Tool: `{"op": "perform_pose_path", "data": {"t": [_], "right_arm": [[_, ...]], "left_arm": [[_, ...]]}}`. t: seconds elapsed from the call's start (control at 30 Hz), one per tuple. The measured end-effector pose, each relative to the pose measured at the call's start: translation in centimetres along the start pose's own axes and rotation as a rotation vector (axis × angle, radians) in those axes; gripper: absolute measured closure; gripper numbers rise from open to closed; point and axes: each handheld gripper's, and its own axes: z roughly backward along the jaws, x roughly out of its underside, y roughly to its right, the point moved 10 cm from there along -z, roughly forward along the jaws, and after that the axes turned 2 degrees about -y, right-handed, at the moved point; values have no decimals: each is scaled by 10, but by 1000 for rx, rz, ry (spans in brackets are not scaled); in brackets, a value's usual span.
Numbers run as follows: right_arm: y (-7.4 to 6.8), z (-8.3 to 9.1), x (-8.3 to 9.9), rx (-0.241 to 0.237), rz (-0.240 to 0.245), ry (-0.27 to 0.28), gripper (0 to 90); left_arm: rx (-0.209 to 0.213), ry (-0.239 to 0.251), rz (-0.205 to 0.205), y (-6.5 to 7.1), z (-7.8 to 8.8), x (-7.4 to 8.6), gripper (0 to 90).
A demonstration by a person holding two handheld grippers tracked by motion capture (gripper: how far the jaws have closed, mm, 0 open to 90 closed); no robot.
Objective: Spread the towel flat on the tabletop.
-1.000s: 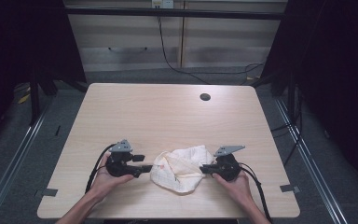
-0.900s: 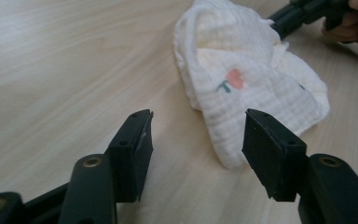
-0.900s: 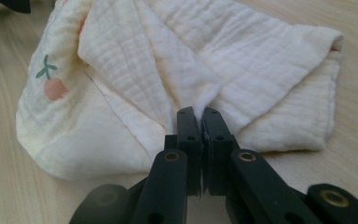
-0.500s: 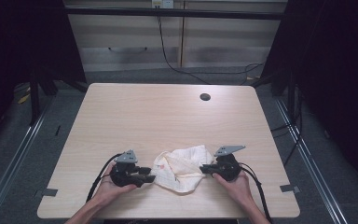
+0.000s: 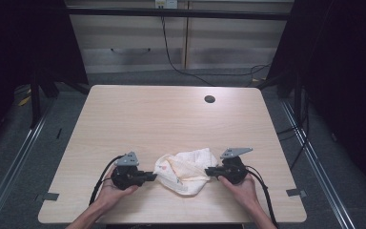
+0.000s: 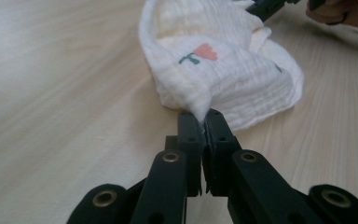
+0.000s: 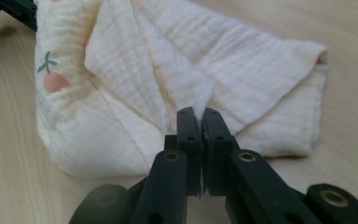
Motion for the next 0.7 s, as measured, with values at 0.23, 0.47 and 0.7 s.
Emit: {"op": "perform_pose_path", "data": {"t": [0.23,0.47,0.7], "right_arm": [[6,32,-30,20,-9,147,879],[9,55,-63,20,-13,248,879],[11,79,-96,40,7,329,880]], "left_arm": [[-63,80,25,-17,27,-19,872],[-99,127,17,-28,39,-44,872],[-134,198,0,-36,62,-69,873]]}}
